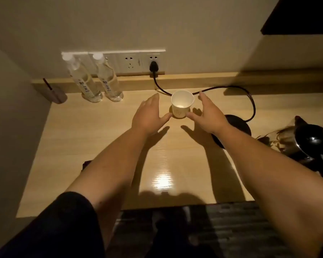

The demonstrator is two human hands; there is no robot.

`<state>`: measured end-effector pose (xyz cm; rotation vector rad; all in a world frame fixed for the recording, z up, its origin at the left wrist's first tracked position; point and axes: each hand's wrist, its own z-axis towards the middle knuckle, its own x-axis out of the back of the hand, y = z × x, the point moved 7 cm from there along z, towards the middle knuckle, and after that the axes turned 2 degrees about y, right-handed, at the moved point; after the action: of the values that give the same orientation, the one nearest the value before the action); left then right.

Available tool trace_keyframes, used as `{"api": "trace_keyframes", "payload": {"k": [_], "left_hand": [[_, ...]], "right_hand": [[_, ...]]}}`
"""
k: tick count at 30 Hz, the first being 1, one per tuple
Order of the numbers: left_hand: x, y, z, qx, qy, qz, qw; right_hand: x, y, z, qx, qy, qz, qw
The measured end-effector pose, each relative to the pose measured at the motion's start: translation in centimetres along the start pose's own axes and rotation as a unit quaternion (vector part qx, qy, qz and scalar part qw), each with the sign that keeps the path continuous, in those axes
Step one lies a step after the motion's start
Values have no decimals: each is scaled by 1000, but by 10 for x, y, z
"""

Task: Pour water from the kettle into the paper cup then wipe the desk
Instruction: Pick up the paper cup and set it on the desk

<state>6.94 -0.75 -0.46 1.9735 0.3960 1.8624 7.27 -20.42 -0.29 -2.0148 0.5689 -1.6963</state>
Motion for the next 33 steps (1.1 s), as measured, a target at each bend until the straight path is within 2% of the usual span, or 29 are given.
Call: {"api": "trace_keyframes", "payload": {"k": [6, 13, 20, 33], "left_hand": [[-36, -10, 29, 5, -38, -60, 997], [-51, -8, 46, -11, -42, -177, 983], [-34, -4, 24, 6, 8, -213, 977], [-2, -22, -81, 94, 91, -205, 970]], "right_hand": [[-18, 13, 26, -60, 17, 77, 995], [-31, 10, 35, -27, 6, 145, 989], [-35, -3, 27, 11, -9, 159, 987], [-55, -51, -35, 82, -93, 162, 979]]}}
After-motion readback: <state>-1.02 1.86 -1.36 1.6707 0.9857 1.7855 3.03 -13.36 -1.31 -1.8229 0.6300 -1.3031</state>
